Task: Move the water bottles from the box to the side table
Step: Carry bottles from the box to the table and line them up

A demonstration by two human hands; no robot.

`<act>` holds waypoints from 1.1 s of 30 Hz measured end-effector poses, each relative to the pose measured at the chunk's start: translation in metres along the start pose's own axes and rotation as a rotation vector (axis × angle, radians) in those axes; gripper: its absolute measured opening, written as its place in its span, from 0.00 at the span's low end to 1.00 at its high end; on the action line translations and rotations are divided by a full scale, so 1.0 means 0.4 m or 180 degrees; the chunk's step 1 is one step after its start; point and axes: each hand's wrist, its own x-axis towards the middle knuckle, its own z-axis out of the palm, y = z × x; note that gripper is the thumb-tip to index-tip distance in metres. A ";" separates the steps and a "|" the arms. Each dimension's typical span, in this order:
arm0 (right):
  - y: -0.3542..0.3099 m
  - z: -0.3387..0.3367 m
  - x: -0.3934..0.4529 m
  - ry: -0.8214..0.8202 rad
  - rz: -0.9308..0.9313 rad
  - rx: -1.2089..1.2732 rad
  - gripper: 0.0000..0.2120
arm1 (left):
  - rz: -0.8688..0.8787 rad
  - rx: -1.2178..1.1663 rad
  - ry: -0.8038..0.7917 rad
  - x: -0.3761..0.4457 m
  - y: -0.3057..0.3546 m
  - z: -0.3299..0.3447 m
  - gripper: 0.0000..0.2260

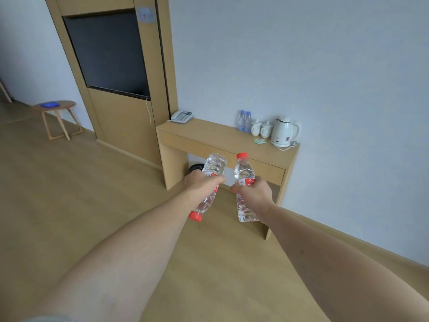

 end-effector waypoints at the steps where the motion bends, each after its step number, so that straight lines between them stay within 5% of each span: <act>1: -0.007 0.020 0.035 -0.0029 -0.0004 -0.0019 0.21 | -0.0001 0.0014 -0.0013 0.038 -0.001 0.000 0.18; 19: -0.262 0.413 0.797 0.0090 0.0132 0.0152 0.25 | -0.0015 -0.0103 -0.0240 0.954 0.080 -0.118 0.18; 33: -0.289 0.607 1.364 0.0097 0.0247 0.0278 0.24 | -0.0297 -0.0009 -0.0413 1.518 0.084 -0.056 0.20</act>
